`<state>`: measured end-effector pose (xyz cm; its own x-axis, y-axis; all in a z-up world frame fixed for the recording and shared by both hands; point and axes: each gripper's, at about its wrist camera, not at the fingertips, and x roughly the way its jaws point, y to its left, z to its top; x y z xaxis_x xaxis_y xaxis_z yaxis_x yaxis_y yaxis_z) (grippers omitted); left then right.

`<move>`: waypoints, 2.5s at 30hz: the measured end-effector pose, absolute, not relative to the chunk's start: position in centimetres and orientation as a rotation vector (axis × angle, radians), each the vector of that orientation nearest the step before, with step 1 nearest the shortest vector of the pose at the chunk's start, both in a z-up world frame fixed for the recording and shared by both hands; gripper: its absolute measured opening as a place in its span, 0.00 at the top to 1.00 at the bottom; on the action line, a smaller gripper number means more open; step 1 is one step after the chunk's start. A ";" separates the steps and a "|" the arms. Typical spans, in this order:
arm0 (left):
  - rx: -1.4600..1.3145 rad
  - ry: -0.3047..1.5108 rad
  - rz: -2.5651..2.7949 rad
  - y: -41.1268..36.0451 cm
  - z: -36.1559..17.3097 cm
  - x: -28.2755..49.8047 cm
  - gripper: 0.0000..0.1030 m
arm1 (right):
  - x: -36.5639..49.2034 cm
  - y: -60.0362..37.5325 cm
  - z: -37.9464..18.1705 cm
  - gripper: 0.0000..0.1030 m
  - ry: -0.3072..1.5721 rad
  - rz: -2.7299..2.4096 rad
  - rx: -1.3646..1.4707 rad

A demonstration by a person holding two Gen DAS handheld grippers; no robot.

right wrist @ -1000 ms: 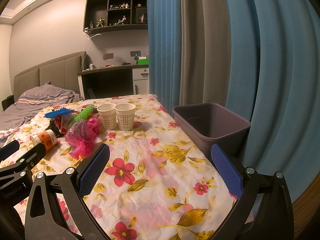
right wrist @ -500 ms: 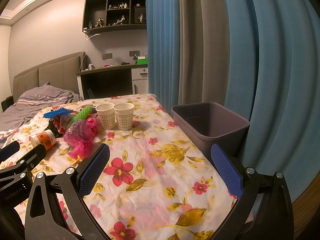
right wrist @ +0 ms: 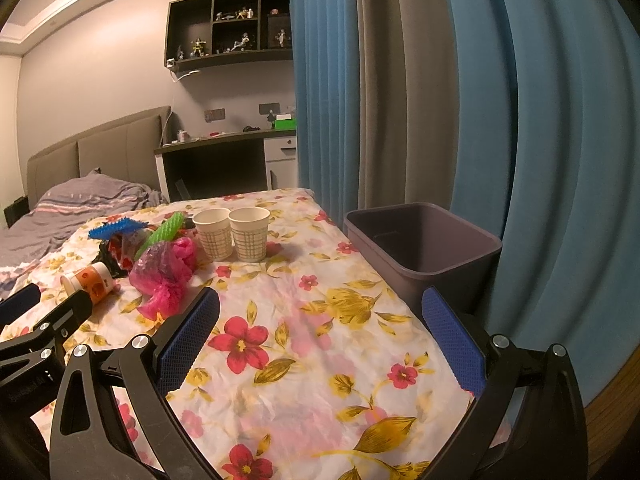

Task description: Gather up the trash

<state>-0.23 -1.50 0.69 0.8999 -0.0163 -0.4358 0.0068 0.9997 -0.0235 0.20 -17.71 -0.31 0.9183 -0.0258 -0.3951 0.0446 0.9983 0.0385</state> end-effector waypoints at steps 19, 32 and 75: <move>-0.033 0.435 0.190 3.7 -0.4 1.2 0.13 | 2.5 -14.2 -1.6 0.05 0.401 0.139 0.071; -0.079 0.405 0.290 9.5 -0.8 2.0 0.13 | 8.2 -7.5 -2.3 0.05 0.468 0.280 0.021; -0.294 0.478 0.054 11.8 0.5 11.4 0.38 | 12.9 -7.1 -3.8 0.94 0.550 0.431 0.001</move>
